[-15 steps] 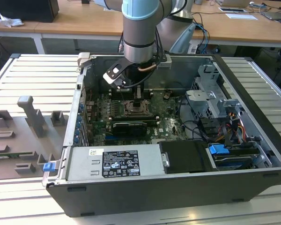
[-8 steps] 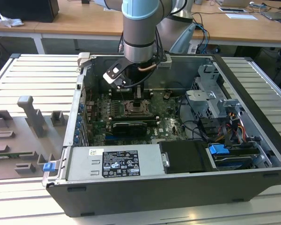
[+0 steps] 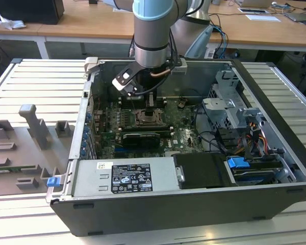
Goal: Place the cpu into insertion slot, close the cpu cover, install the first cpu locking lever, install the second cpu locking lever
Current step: 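Install the first cpu locking lever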
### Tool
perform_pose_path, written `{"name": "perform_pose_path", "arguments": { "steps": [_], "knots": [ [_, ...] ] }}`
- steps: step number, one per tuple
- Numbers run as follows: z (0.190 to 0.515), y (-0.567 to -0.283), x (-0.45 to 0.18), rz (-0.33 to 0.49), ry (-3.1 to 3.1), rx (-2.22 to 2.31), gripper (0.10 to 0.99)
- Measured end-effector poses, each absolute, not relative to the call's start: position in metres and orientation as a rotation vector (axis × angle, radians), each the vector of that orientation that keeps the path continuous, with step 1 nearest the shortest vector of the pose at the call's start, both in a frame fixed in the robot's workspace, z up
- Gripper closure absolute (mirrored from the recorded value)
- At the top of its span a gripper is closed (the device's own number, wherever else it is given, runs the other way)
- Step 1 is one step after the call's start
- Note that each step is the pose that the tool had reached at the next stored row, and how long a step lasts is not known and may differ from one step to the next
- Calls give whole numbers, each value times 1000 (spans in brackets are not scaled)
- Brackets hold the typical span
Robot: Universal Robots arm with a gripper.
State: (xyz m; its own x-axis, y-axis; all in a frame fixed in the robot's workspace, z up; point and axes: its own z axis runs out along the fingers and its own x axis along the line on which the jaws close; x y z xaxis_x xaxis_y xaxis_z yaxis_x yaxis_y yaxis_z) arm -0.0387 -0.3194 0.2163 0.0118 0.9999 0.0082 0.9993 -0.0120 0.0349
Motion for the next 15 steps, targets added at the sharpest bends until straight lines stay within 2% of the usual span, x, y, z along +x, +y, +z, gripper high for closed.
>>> {"name": "perform_pose_path", "arguments": {
  "steps": [15],
  "knots": [
    [226,-319,-39,47,2194,2221,980]
  ]
}}
